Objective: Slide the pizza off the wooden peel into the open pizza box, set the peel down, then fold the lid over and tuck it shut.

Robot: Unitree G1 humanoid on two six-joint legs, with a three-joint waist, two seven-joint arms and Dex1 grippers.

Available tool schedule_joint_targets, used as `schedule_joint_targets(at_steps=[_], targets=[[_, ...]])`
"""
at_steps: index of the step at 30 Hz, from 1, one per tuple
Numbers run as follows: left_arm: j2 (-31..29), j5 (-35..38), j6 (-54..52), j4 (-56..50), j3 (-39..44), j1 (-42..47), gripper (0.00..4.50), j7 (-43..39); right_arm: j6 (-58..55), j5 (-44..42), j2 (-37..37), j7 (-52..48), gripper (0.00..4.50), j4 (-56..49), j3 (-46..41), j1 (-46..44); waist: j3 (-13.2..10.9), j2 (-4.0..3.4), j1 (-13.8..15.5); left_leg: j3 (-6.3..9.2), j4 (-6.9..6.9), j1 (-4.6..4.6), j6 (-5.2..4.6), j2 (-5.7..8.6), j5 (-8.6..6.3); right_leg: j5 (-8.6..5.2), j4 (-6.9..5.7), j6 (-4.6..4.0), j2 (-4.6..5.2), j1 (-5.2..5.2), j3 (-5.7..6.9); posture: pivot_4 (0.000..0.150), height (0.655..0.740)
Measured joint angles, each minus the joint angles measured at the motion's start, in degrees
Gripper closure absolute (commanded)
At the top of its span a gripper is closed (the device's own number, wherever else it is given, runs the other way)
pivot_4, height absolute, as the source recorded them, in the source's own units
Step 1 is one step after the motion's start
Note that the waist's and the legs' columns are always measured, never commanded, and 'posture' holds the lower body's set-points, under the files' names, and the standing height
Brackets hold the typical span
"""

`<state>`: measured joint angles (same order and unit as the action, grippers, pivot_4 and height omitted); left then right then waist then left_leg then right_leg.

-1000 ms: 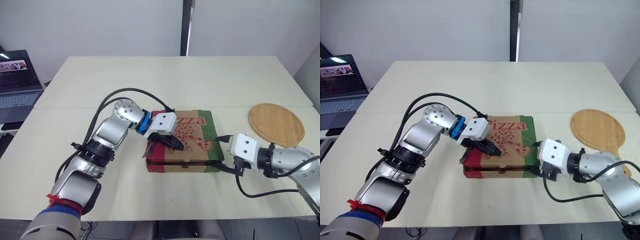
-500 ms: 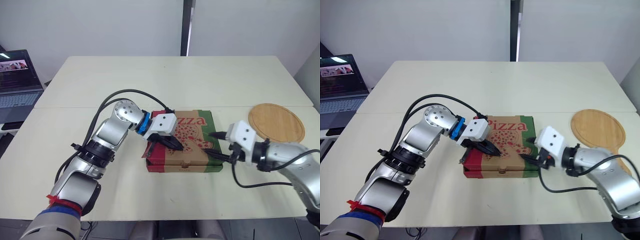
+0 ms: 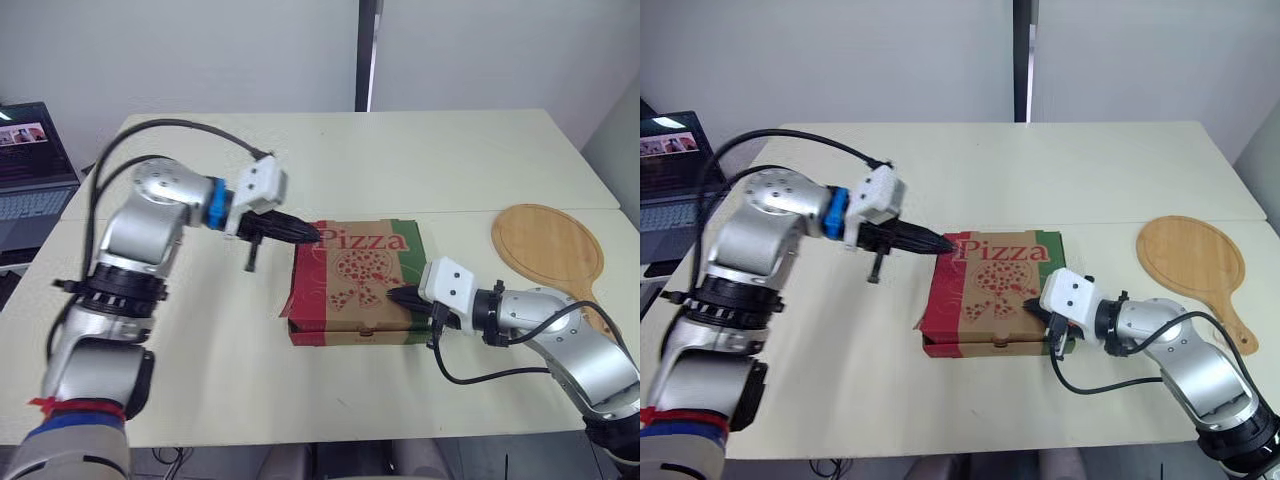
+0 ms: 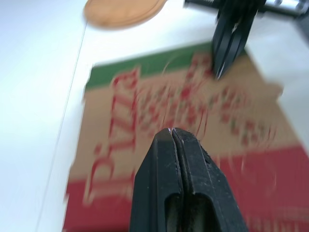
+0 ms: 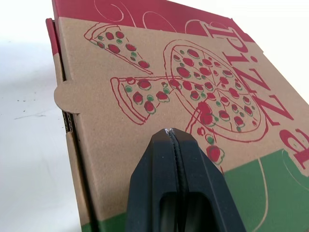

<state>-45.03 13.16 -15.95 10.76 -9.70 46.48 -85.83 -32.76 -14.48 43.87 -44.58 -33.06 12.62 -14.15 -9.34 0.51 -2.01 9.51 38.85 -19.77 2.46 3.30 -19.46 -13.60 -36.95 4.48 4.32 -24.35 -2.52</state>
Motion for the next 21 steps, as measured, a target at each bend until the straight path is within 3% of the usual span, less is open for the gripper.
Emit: schedule_joint_targets(at_steps=[6,21], targets=[[-4.82,-0.51,0.12,-2.88,-0.08,-11.61,4.5,-2.2,0.69,0.41,0.01,-0.54,4.45,0.45,-0.01,0.11,-0.03,0.06,0.74,0.12,0.08,-0.1,0.0,0.03,0.0,0.0,0.01,0.0,0.01,0.04,0.06,0.15,0.74],[-0.5,-0.63,-2.01,-12.13,-2.68,-15.47,4.5,2.46,0.89,0.4,0.0,-1.58,4.45,0.78,-0.05,0.07,-0.03,0.06,0.62,0.08,0.07,-0.07,-0.01,0.02,-0.01,0.0,0.0,0.0,0.01,0.05,0.05,0.15,0.74]])
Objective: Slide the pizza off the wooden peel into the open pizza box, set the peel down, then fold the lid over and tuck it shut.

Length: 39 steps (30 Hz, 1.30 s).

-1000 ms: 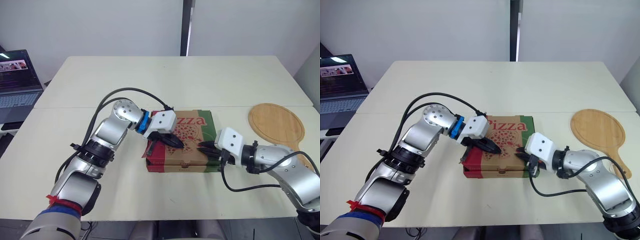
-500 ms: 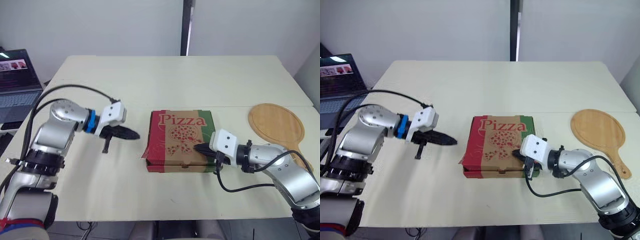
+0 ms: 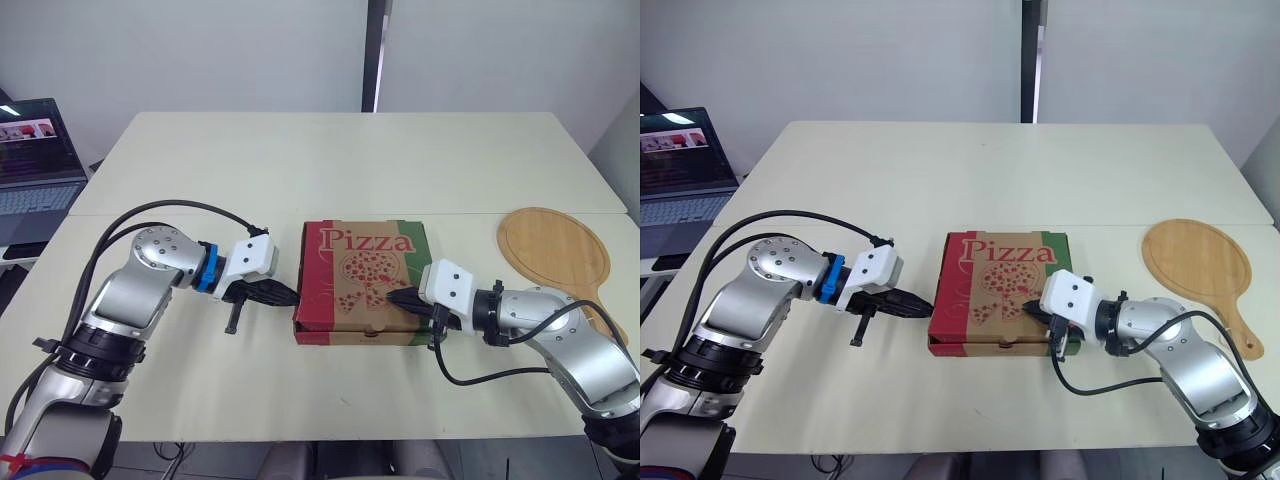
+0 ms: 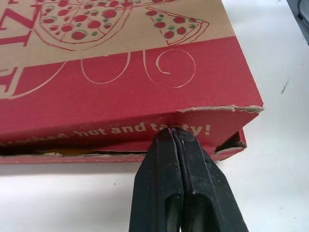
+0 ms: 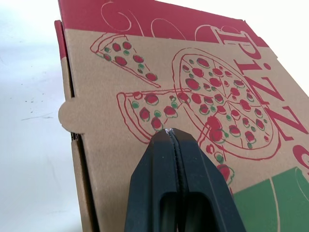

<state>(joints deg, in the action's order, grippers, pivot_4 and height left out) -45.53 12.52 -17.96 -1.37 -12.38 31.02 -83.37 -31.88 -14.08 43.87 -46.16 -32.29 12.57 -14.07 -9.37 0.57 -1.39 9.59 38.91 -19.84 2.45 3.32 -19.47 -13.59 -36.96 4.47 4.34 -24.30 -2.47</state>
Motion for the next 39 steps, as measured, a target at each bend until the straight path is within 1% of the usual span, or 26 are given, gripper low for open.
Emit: schedule_joint_targets(at_steps=[3,7,13,16,18,20,22,25,29,33,39], targets=[[1.39,0.09,0.1,-0.13,-0.21,-0.01,4.5,1.2,0.0,0.0,-0.05,-0.03,4.45,0.11,0.0,-0.19,0.0,0.0,0.03,-0.01,0.0,0.0,0.0,0.0,0.0,0.0,0.0,0.0,0.0,0.0,0.0,0.15,0.74],[1.57,0.9,-1.46,-0.54,-0.1,0.02,4.5,1.96,0.04,-0.01,-0.09,-0.13,4.45,0.41,0.01,-0.82,0.0,0.0,0.02,0.0,0.0,0.0,0.0,0.0,0.0,0.0,0.0,0.0,0.0,0.0,0.0,0.15,0.74],[-2.73,0.94,-1.37,-0.05,1.2,-0.7,4.5,1.25,0.38,0.69,-0.11,-0.88,4.45,0.92,0.65,-0.89,0.0,0.0,-0.18,0.0,-0.03,0.02,0.0,-0.02,0.0,0.0,0.0,0.0,0.0,-0.02,0.0,0.15,0.74],[-3.24,3.28,-4.27,0.03,3.24,-0.49,4.5,1.38,1.31,2.26,-0.1,-1.06,4.45,1.2,1.67,-0.66,0.0,0.0,-0.09,0.0,-0.02,0.0,0.0,0.0,0.0,0.0,0.0,0.0,0.0,-0.01,0.0,0.15,0.74],[-1.98,6.68,-9.08,-0.89,4.92,1.11,4.5,2.47,1.85,3.71,-0.08,-1.09,4.45,1.25,2.34,-0.41,0.0,0.0,-0.02,0.02,0.0,-0.01,0.0,0.0,0.0,0.0,0.0,0.0,0.0,0.0,0.02,0.15,0.74],[0.74,9.55,-12.92,-3.29,6.04,3.04,4.5,4.68,2.64,4.59,-0.07,-1.1,4.45,1.43,2.68,-0.29,0.0,0.02,0.04,0.02,0.02,0.0,0.0,0.01,0.0,0.0,0.0,0.0,0.0,0.03,0.02,0.15,0.74],[3.6,10.37,-14.35,-6.19,5.31,4.17,4.5,6.99,3.66,5.87,-0.08,-1.11,4.45,1.74,3.28,-0.32,0.01,0.02,-0.15,-0.01,0.01,0.03,0.0,0.0,0.0,0.0,0.0,0.0,0.0,0.03,-0.01,0.15,0.74],[5.23,7.16,-11.62,-6.33,0.88,3.66,4.5,8.5,5.03,6.77,-0.09,-1.23,4.45,2.43,3.58,-0.34,0.02,0.0,-0.3,-0.02,-0.03,0.06,0.01,-0.02,0.01,0.0,-0.01,0.0,-0.01,0.0,-0.01,0.15,0.74],[5.23,0.99,-4.79,-1.07,-4.97,1.96,4.5,8.82,6.51,8.64,-0.04,-1.49,4.45,2.96,4.45,-0.38,0.02,0.0,-0.29,-0.03,-0.05,0.06,0.01,-0.03,0.01,0.0,0.0,-0.01,-0.01,0.0,-0.02,0.15,0.74],[4.45,-1.71,-0.17,1.74,-5.42,2.17,4.5,8.88,7.31,9.47,-0.02,-1.75,4.45,3.46,4.51,0.02,0.04,0.0,-0.2,-0.04,-0.04,0.07,0.01,-0.01,0.01,0.0,0.01,-0.01,0.0,0.02,-0.03,0.15,0.74],[5.11,-2.01,2.68,4.54,-5.21,1.66,4.5,9.03,9.1,10.69,-0.04,-1.68,4.45,4.16,4.5,0.55,0.11,0.01,-0.21,-0.03,-0.04,0.13,0.01,-0.01,0.0,0.0,0.01,0.0,0.0,0.09,-0.02,0.15,0.74]])
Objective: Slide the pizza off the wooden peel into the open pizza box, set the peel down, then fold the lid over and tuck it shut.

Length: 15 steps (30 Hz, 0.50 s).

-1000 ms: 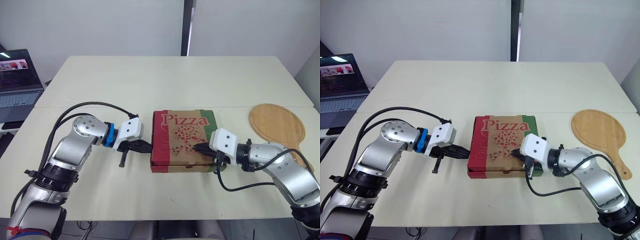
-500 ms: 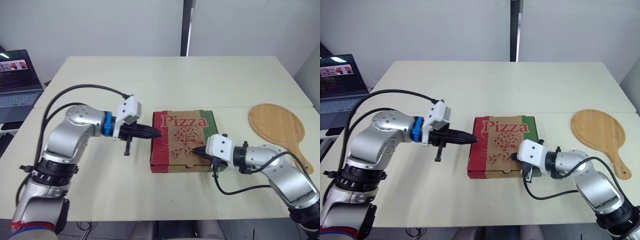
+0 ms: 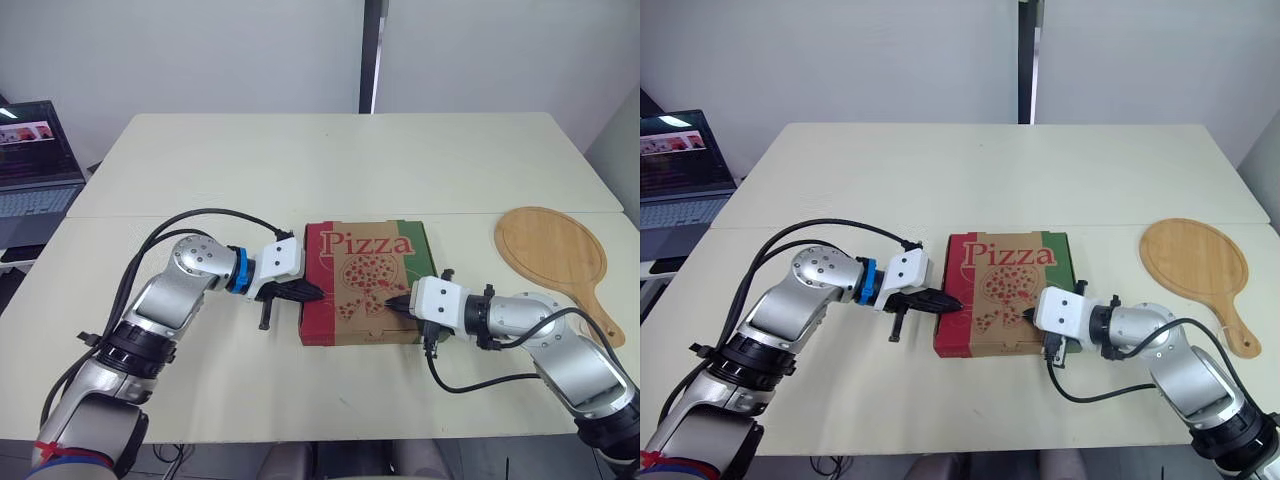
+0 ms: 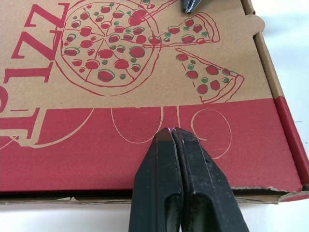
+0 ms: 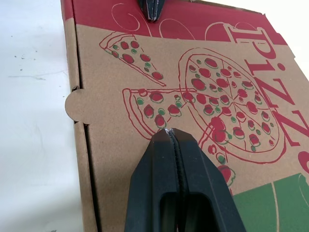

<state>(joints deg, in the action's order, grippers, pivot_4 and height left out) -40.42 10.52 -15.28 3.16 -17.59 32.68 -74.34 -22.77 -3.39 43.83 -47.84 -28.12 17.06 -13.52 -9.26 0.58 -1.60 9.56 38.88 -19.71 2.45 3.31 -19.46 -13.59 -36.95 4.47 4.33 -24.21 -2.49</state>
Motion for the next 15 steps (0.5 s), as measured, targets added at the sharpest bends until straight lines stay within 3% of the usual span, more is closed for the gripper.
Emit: schedule_joint_targets(at_steps=[7,15], targets=[[0.91,3.39,-3.49,-0.43,3.04,-1.69,4.5,1.31,1.01,-2.1,-1.66,0.78,4.45,1.98,-4.63,0.49,0.01,0.02,-0.02,0.0,0.01,-0.01,0.0,0.0,0.0,0.0,-0.01,0.0,0.0,-0.02,-0.01,0.15,0.74],[-0.67,9.07,-12.0,-3.63,14.6,-4.19,4.5,8.23,0.63,-4.44,-1.97,4.3,4.45,3.17,-15.74,2.16,0.0,0.02,0.12,0.01,-0.01,-0.08,0.0,0.0,0.0,0.0,0.0,0.0,0.01,-0.11,-0.01,0.15,0.74]])
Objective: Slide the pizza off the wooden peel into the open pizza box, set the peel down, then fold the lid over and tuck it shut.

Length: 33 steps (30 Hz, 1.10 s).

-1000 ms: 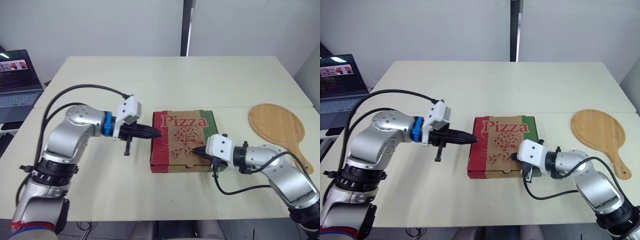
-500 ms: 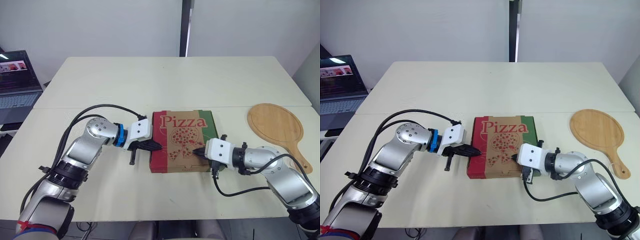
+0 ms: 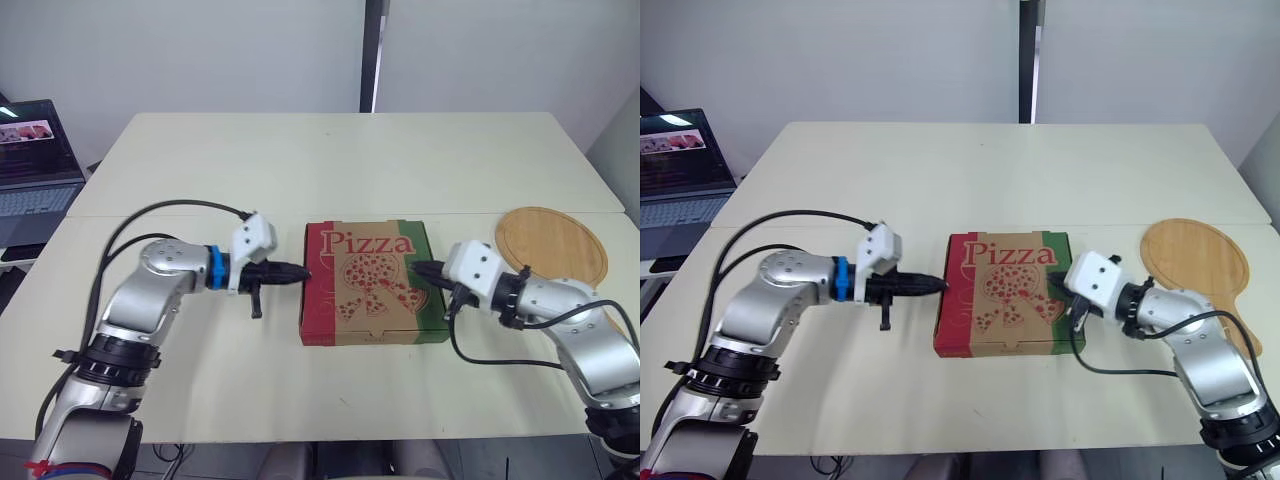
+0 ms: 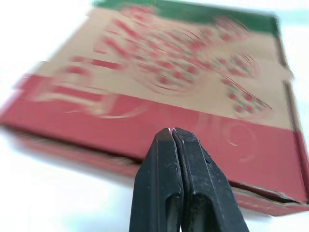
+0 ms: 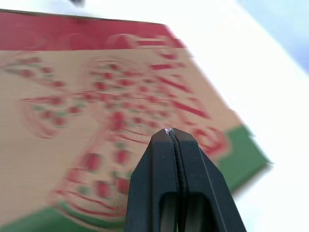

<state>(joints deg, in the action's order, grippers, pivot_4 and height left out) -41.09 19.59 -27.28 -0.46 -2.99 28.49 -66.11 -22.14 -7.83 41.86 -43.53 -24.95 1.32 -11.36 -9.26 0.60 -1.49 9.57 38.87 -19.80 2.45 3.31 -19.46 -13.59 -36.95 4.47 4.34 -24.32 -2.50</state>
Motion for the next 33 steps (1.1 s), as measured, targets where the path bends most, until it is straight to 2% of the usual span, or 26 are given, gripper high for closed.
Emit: schedule_joint_targets(at_steps=[6,11,16,33], targets=[[1.51,-4.47,2.06,3.53,2.46,-4.67,4.5,9.91,1.88,3.85,3.81,1.25,4.45,5.69,-3.05,6.95,0.0,0.0,0.13,-0.07,-0.02,0.01,0.0,0.01,0.0,0.0,0.01,0.0,0.03,-0.01,-0.04,0.15,0.74],[7.32,-6.48,2.96,4.91,-0.32,-5.79,4.5,14.3,2.61,3.94,4.68,-1.04,4.45,5.26,-2.43,11.73,0.0,0.01,0.4,-0.08,0.01,0.01,0.0,0.03,0.0,0.0,0.0,0.0,0.04,0.02,-0.05,0.15,0.74],[10.3,-6.8,3.06,5.63,-2.6,-4.68,4.5,15.34,0.85,1.82,3.79,-3.15,4.45,1.25,0.03,12.14,0.0,0.0,0.36,-0.07,0.01,0.02,0.01,0.01,0.0,0.0,-0.01,0.0,0.04,0.01,-0.03,0.15,0.74],[8.92,-6.71,3.93,6.67,-2.67,-3.93,4.5,13.23,-2.32,0.91,3.4,-3.77,4.45,-0.57,-0.47,12.29,0.0,0.01,0.46,-0.07,0.0,0.01,0.01,0.01,0.0,0.0,0.01,0.0,0.04,0.0,-0.03,0.15,0.74]])
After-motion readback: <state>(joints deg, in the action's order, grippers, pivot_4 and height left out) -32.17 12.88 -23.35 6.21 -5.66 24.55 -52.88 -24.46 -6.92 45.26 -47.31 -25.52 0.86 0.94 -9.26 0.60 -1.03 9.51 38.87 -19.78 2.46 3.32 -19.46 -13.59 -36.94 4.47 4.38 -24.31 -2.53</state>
